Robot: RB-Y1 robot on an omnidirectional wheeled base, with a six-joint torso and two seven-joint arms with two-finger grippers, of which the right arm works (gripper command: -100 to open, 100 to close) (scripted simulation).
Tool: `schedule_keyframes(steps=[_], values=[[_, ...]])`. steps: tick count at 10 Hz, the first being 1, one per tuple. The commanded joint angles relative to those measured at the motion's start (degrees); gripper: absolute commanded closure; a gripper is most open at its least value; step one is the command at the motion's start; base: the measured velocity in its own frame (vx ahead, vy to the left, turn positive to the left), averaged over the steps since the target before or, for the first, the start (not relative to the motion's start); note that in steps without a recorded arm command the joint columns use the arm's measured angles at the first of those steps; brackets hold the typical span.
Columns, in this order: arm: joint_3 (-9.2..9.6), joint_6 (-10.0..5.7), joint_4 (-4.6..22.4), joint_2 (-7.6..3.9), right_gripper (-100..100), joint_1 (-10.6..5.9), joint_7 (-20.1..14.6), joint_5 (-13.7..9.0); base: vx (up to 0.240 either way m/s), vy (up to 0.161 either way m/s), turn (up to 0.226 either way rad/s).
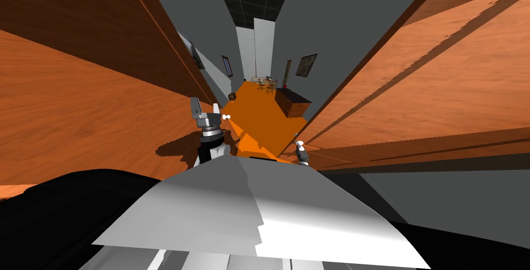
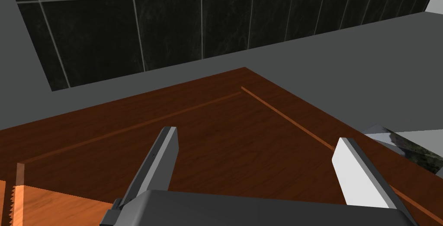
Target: Push the door open
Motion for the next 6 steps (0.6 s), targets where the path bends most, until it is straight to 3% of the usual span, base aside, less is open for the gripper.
schedule_keyframes(steps=[1,6], values=[[-0.12,-0.38,0.49,-0.31,100,-0.65,-1.83,-0.65,0.033,-0.002,0.006],[0.6,-0.32,1.44,-0.41,100,-1.82,-9.45,-4.1,0.029,-0.006,0.003]])
